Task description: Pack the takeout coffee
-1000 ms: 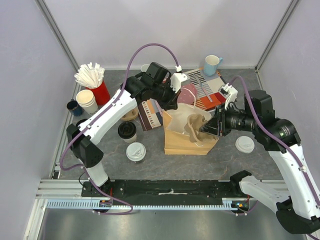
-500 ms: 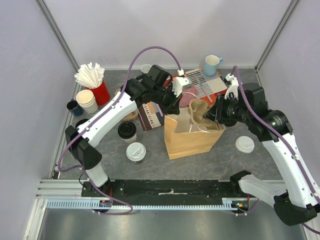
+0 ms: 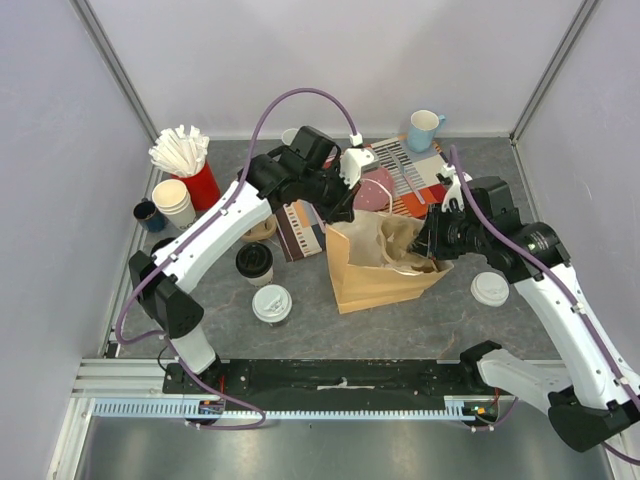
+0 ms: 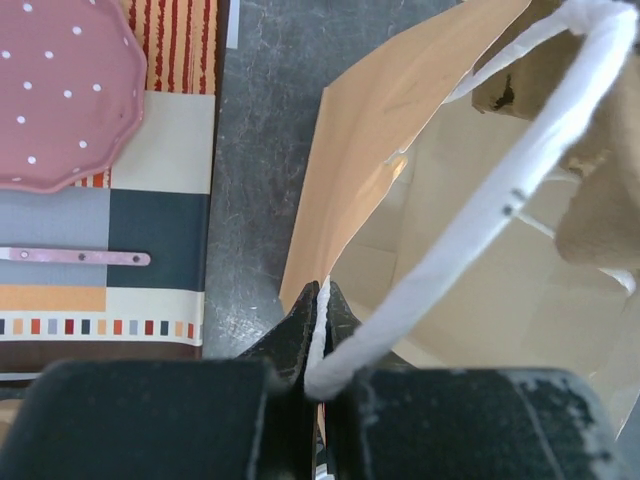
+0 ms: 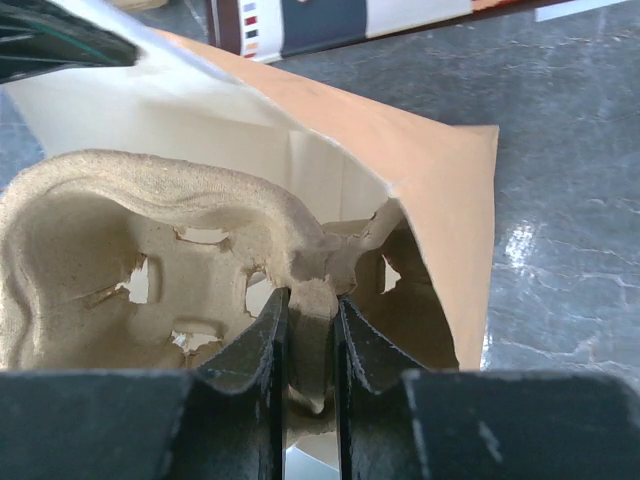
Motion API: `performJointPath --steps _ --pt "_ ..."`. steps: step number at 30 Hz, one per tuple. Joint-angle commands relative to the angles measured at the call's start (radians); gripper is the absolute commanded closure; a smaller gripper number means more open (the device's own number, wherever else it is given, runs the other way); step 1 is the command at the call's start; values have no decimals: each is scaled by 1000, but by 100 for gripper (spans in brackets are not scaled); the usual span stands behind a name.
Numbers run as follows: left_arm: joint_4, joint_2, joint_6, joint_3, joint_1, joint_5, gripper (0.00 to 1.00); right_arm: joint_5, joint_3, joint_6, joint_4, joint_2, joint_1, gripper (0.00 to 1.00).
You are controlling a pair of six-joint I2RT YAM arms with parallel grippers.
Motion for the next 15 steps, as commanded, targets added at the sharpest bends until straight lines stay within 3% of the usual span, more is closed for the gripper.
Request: performJointPath --steps 1,4,8,15 --pt "30 10 15 73 12 3 98 180 26 -20 -101 38 4 100" --pt "-4 33 3 103 10 44 98 220 44 12 -39 69 62 100" --pt "-10 42 -40 104 9 107 98 391 104 31 -31 174 235 100" --pt "-62 65 -80 116 6 181 98 536 143 40 0 274 337 100"
